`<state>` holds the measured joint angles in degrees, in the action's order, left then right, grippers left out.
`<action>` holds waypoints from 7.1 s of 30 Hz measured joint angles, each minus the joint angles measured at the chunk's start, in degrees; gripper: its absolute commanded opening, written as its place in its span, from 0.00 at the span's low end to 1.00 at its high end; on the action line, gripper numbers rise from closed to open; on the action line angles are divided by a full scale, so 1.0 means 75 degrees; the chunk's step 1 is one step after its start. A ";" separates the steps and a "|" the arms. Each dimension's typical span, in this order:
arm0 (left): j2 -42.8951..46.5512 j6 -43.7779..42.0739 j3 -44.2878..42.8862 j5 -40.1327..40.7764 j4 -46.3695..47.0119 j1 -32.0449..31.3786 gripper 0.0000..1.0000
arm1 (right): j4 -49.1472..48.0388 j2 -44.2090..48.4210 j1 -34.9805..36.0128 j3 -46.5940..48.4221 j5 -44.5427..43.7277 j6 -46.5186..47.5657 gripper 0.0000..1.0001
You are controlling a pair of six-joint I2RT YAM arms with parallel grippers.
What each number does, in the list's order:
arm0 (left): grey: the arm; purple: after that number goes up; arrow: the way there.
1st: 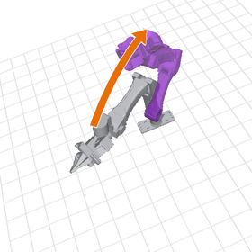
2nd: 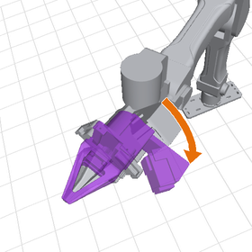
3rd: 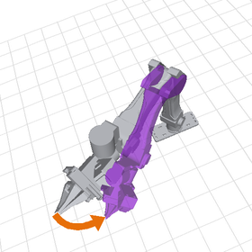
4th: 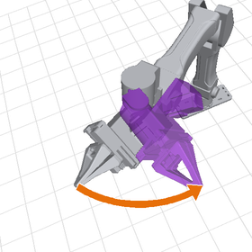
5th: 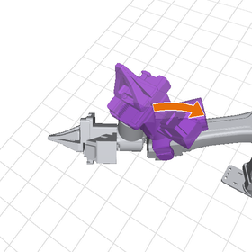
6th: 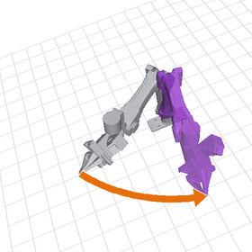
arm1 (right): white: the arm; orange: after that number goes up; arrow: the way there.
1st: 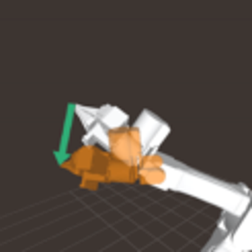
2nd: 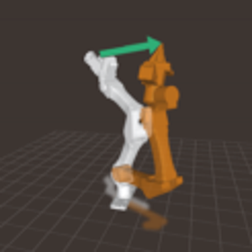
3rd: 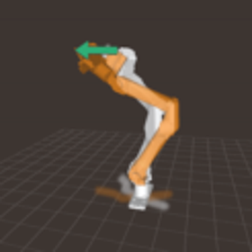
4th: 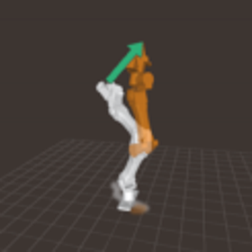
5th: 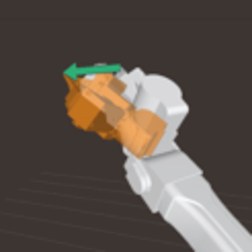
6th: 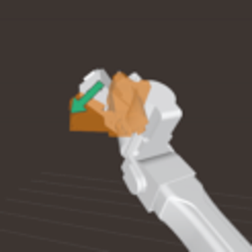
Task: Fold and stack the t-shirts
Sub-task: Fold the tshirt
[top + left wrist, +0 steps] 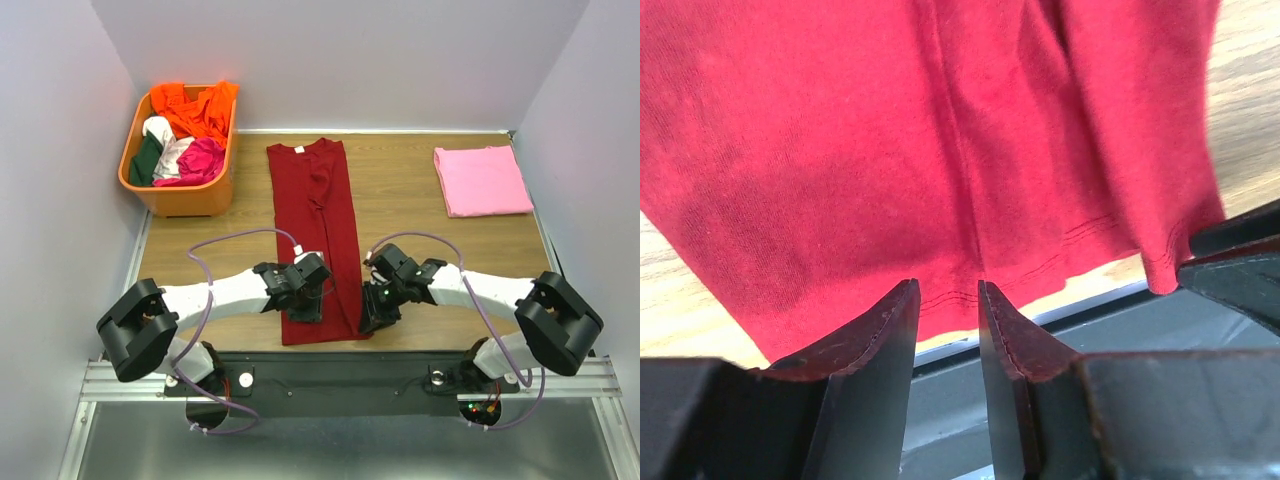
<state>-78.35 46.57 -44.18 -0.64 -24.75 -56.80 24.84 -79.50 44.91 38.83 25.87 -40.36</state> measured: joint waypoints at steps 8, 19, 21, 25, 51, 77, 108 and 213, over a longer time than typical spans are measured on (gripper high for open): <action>0.0216 0.0067 0.0102 -0.0087 0.0067 0.0000 0.41 | -0.0044 -0.0274 0.0571 0.0469 -0.0210 -0.0280 0.27; 0.0356 0.0131 0.0102 -0.0111 0.0178 0.0000 0.41 | -0.0414 -0.1510 0.1078 0.0743 -0.0463 -0.0498 0.22; 0.0463 0.0169 0.0102 -0.0105 0.0169 0.0000 0.41 | -0.0428 -0.1521 0.1125 0.0769 -0.0460 -0.0548 0.22; 0.0787 0.0248 0.0102 -0.0102 0.0125 0.0003 0.41 | -0.0437 -0.1521 0.1373 0.0991 -0.0551 -0.0629 0.22; 0.2151 0.0195 0.0571 0.0527 -0.0417 0.1218 0.45 | 0.0315 -0.1545 0.1577 0.1973 -0.3069 -0.0997 0.33; 0.2582 0.0026 0.0924 0.0452 -0.0358 0.1390 0.45 | 0.0831 -0.1775 0.1734 0.2463 -0.3587 -0.1169 0.01; 0.2559 0.0032 0.1032 0.0140 -0.0035 0.1390 0.45 | 0.2110 -0.2984 0.2253 0.3681 -0.5674 -0.1250 0.28; 0.2305 0.0621 0.1381 -0.0323 -0.1416 0.1390 0.58 | 0.2384 -0.0070 0.2221 0.1341 -0.4246 -0.2340 0.66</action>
<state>-61.06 51.22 -33.82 -3.07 -35.38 -46.37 42.72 -80.03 61.56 48.88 -5.98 -57.91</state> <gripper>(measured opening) 0.582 0.669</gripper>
